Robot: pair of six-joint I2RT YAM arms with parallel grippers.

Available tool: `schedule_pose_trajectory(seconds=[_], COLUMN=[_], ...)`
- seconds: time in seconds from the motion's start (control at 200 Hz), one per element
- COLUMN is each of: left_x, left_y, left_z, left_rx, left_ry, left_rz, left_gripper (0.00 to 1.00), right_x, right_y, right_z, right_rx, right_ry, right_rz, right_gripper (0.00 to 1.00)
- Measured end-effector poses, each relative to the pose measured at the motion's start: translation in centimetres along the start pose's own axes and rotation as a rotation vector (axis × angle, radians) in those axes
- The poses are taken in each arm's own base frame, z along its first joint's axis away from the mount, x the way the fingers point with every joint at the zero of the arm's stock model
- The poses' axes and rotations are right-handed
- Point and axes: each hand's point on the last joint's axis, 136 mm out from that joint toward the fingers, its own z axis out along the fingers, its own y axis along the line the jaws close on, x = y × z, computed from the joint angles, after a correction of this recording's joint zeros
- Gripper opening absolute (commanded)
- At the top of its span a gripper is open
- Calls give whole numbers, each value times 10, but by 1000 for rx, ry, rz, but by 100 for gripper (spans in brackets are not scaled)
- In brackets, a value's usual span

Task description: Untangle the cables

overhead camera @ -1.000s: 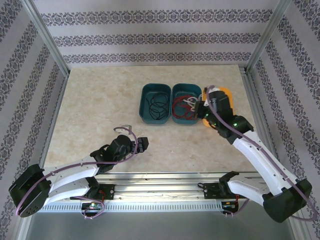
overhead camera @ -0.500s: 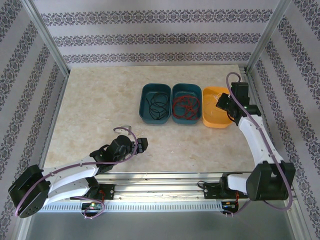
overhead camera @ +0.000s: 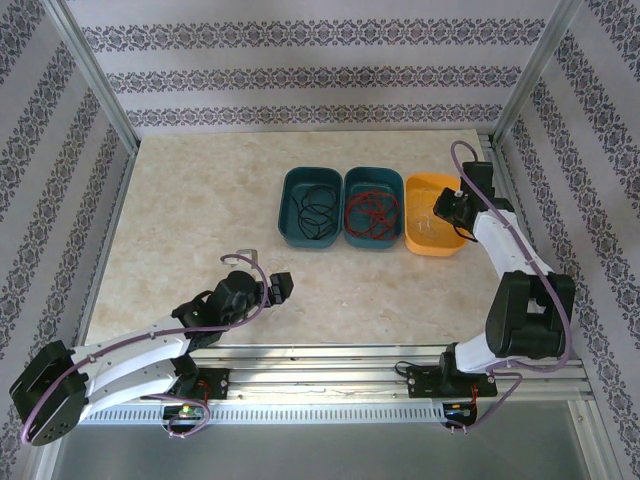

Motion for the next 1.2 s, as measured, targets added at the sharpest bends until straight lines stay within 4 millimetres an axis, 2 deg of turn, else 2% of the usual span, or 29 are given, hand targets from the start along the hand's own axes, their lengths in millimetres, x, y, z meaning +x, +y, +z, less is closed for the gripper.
schedule_pose_trajectory(seconds=[0.135, 0.33, 0.55, 0.69, 0.809, 0.944, 1.199], left_x=[1, 2, 1, 3, 6, 5, -10], left_y=[1, 3, 5, 14, 32, 63, 92], left_z=[-1, -1, -1, -1, -4, -12, -29], left_rx=[-4, -10, -21, -66, -145, -264, -328], left_ry=[2, 5, -1, 0, 4, -6, -82], left_rz=[-1, -1, -3, -9, -31, -106, -264], left_gripper=[99, 99, 99, 99, 99, 99, 99], right_x=[4, 1, -10, -3, 18, 55, 156], right_y=[-1, 6, 24, 45, 77, 110, 173], right_z=[6, -2, -41, -70, -87, -96, -101], right_rx=[-7, -42, -133, -199, -277, -347, -443], right_ry=[25, 12, -70, -114, -110, -56, 107], right_rz=[6, 3, -10, -55, -137, -238, -481], right_gripper=[32, 37, 40, 41, 43, 49, 54])
